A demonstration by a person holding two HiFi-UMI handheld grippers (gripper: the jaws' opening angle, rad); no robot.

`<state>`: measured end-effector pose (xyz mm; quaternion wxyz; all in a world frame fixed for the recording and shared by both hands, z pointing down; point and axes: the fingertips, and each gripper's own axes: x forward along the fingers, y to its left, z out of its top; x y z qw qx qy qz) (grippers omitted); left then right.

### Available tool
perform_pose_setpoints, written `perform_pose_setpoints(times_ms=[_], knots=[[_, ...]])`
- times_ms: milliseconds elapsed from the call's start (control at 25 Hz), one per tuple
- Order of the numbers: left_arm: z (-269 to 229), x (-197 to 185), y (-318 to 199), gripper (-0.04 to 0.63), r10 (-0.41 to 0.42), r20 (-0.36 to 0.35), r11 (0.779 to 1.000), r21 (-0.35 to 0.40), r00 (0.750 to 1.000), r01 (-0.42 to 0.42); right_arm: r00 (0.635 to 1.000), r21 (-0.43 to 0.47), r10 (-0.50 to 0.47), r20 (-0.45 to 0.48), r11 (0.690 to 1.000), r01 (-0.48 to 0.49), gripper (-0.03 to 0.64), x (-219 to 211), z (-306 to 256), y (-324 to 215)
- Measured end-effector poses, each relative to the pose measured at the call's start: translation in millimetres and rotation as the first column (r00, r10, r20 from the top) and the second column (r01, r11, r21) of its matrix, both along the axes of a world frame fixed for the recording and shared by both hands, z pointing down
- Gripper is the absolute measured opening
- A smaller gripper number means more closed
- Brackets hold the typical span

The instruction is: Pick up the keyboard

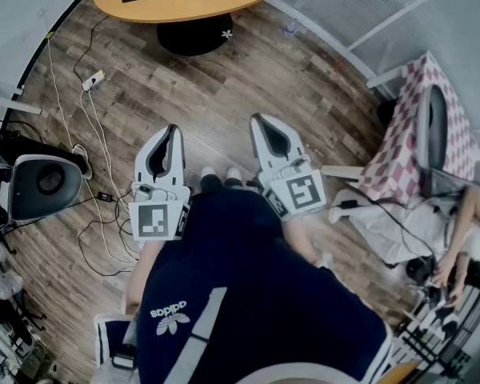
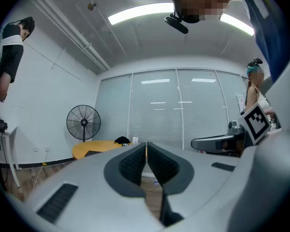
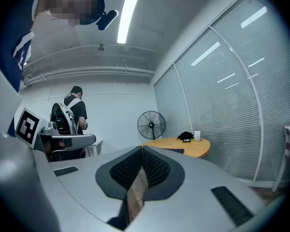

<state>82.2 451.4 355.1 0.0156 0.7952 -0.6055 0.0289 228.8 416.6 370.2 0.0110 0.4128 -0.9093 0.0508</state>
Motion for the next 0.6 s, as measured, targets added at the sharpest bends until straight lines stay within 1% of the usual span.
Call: perform_pose_setpoints(times_ms=[160,280,600], knots=[[-4,-6,-5,0.011,-0.019,-0.019,1.000,0.001,1.000,0.019,1.000,-0.004,-0.001,-0.003,1.000,0.001,0.008,-3,0,-4],[-5,-10,-7,0.011,-0.024,-0.013,1.000,0.006,1.000,0.024,1.000,0.008,-0.010,0.000,1.000,0.010,0.008,-7,-3,-5],[-2,-17,-16,0.011,-0.022,-0.013,1.000,0.009,1.000,0.022,1.000,-0.002,0.006,-0.013,1.000,-0.006,0.008,-11,3,-10]])
